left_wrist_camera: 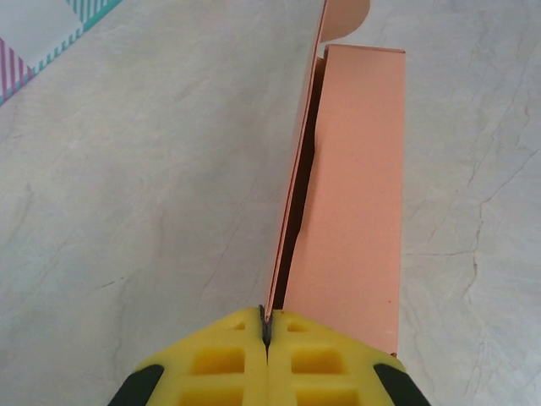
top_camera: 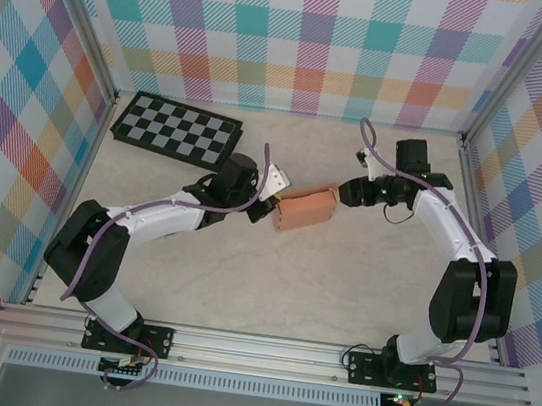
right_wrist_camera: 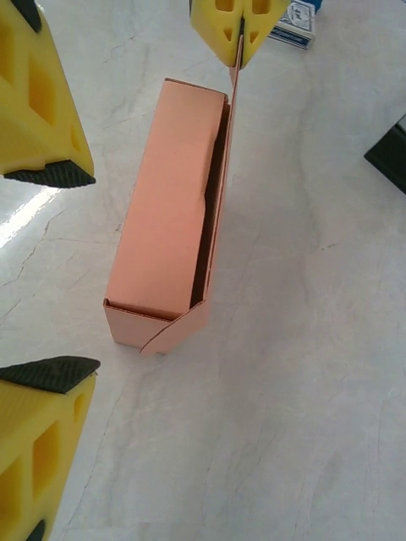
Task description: Fold the paper box
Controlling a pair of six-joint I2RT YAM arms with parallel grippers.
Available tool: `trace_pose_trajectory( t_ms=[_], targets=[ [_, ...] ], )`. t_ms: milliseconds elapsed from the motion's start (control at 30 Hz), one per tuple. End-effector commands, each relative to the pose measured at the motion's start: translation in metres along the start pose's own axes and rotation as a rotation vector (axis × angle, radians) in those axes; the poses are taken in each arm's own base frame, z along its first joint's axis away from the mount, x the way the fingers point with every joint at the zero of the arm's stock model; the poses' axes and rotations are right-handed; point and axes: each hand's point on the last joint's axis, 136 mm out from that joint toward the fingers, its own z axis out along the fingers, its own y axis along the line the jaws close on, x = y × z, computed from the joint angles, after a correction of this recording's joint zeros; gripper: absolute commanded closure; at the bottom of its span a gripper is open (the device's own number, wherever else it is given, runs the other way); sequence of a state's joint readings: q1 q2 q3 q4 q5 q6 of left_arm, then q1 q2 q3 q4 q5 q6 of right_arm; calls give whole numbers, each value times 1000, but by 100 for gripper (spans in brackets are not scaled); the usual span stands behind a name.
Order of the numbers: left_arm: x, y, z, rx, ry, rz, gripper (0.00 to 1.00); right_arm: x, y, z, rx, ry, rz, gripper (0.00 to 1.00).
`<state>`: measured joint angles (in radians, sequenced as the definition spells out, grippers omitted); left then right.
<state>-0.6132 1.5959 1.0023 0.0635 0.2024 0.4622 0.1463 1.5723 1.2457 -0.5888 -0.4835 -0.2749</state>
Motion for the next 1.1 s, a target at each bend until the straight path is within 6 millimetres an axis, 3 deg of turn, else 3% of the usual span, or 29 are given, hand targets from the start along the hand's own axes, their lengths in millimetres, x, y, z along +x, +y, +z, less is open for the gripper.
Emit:
trace_pose_trajectory(
  t_ms=[0,167,433,833,1067],
  targets=[
    [-19,-4,-4,71,-56,9,100,9,-2,2,-17,17,-37,48],
    [-17,-3,-2,92,-55,-7,100,7,-8,11,-19,22,-77,48],
    [-15,3,-1,91,-38,-22,100,6,5,12,-111,27,-121,52],
    [-15,5,0,113,-42,-43,100,9,2,13,-87,27,-111,70],
    [-17,10,0,97,-44,-91,100,12,3,24,-46,69,-71,85]
  ],
)
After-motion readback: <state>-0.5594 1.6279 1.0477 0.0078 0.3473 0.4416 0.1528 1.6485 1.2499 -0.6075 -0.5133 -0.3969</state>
